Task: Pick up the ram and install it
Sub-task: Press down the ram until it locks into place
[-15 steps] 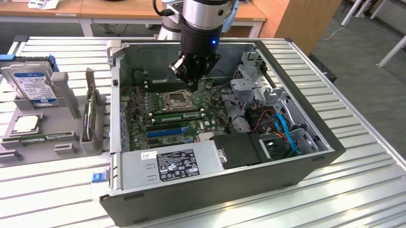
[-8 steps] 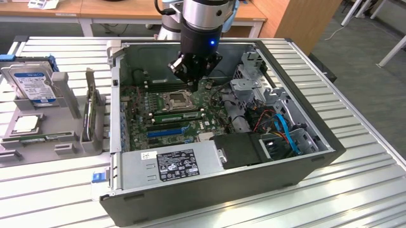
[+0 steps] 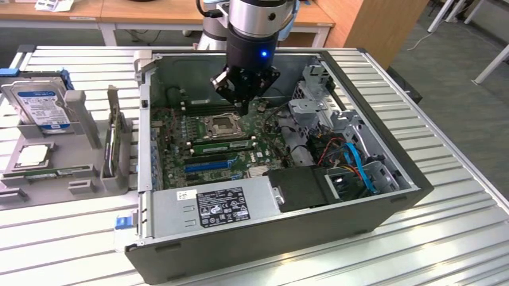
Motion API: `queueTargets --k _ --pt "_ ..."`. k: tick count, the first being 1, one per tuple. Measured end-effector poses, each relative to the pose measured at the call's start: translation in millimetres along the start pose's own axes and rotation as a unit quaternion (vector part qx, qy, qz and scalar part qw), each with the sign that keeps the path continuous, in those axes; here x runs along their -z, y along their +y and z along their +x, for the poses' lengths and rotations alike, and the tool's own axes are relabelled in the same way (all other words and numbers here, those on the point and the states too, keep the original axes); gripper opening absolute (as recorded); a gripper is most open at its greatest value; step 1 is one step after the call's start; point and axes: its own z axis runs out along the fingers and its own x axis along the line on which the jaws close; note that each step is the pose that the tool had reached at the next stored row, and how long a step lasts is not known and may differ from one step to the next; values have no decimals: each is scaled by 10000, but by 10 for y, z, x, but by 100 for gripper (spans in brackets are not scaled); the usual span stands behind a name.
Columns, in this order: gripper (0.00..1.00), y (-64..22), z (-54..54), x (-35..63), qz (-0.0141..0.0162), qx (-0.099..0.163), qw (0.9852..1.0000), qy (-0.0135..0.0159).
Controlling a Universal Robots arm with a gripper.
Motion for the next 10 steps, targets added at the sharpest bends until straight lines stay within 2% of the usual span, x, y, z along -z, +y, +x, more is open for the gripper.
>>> queueTargets --k 7,9,10 --pt "10 0 0 0 1 -15 10000 0" --pt "10 0 1 -1 -3 -44 10000 16" --pt "10 0 0 -1 -6 -77 10000 34"
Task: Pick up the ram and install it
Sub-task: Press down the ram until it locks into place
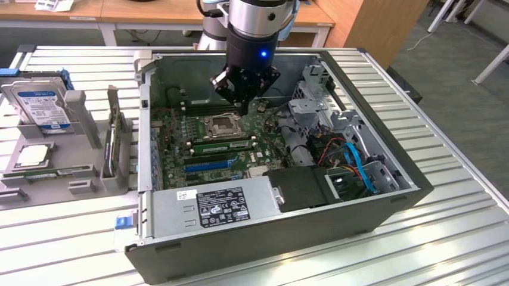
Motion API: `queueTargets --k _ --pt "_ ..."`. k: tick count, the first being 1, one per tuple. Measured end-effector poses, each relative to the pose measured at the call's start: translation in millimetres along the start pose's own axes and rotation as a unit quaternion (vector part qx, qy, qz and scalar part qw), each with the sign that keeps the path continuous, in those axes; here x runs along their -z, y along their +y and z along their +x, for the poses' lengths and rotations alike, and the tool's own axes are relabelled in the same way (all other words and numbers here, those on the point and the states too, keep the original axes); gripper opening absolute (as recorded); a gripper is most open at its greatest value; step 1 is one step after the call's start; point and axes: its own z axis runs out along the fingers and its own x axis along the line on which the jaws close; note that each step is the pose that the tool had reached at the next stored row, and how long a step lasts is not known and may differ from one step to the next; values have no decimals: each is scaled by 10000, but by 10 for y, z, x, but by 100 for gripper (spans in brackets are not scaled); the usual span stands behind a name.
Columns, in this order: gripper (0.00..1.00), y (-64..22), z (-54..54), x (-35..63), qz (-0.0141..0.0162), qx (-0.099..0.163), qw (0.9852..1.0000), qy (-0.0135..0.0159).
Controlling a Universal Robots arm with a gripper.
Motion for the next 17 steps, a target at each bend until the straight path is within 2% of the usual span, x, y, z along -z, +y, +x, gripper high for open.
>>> queueTargets --k 3,6,9,11,15,17 --pt "10 0 0 1 -15 -118 9999 78" --pt "10 0 0 1 -34 -237 9996 172" --pt "10 0 0 1 -44 -362 9991 221" --pt "10 0 0 0 -46 -434 9988 222" --pt "10 0 -1 1 -44 -778 9967 204" --pt "10 0 0 0 -44 -867 9960 200"
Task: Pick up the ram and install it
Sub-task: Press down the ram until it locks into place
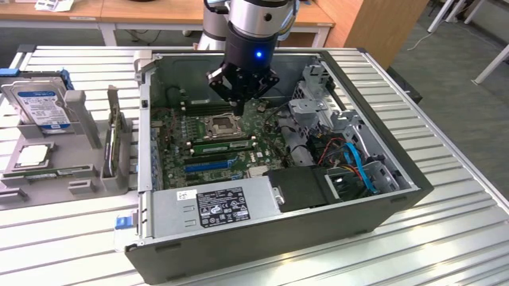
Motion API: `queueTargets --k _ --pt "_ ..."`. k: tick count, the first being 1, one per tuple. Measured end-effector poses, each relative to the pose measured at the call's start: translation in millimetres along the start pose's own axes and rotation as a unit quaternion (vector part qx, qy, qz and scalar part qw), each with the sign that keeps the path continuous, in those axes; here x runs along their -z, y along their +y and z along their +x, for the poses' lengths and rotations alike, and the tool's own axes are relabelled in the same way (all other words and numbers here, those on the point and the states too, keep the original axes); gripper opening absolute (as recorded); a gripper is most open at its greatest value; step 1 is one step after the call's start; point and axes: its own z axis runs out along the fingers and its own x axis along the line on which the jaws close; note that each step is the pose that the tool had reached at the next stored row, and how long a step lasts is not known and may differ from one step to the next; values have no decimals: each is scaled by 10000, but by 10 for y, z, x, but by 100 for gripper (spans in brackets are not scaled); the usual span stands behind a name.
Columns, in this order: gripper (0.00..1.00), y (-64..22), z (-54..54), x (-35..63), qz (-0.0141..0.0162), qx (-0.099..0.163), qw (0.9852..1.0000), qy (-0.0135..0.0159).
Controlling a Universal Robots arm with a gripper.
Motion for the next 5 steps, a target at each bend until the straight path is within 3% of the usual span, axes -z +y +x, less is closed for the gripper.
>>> queueTargets --k 5 --pt "10 0 0 0 0 -1 10000 0"
